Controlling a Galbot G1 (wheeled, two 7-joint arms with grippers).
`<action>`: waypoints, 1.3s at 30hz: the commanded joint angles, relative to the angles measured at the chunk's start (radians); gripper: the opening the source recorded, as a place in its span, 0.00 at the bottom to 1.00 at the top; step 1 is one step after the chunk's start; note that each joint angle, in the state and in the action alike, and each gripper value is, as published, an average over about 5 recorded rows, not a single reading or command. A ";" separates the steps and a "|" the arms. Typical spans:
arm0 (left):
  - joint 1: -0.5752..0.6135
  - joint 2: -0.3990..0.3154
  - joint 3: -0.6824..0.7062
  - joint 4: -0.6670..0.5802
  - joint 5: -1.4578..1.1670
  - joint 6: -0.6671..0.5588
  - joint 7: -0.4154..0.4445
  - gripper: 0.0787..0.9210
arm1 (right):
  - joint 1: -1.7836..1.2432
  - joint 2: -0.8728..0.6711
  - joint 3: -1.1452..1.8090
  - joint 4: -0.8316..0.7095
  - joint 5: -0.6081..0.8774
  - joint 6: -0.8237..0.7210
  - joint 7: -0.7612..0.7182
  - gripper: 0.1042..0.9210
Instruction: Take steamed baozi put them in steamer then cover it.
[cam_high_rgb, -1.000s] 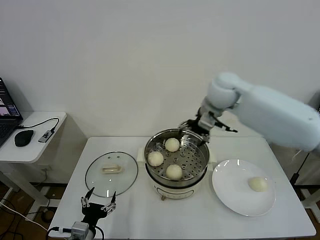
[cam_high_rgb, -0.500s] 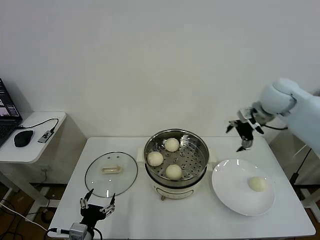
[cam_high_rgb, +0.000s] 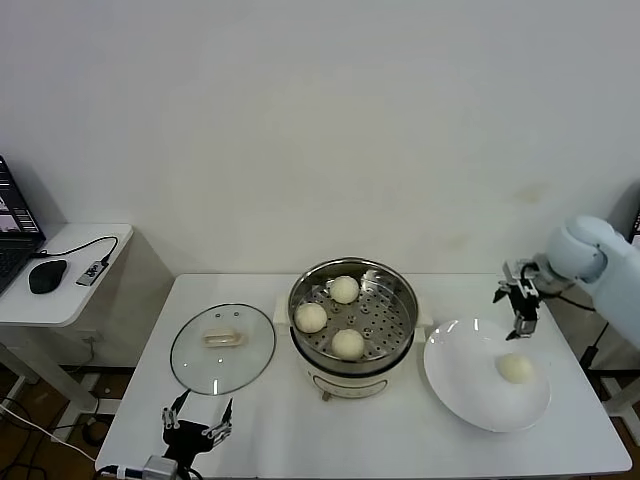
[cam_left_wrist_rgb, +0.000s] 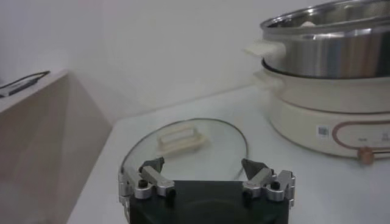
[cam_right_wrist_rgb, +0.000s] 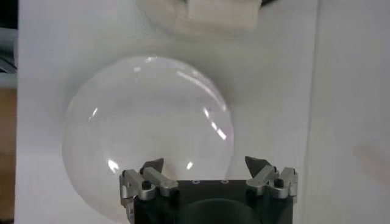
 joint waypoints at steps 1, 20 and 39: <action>0.006 0.006 -0.002 0.001 0.002 0.002 0.001 0.88 | -0.231 -0.019 0.159 -0.036 -0.113 0.014 0.024 0.88; -0.001 0.001 0.000 0.014 0.002 0.008 0.003 0.88 | -0.358 0.043 0.229 -0.106 -0.177 0.032 0.130 0.88; -0.014 0.001 -0.001 0.042 -0.002 0.010 0.005 0.88 | -0.341 0.093 0.219 -0.156 -0.190 0.040 0.154 0.88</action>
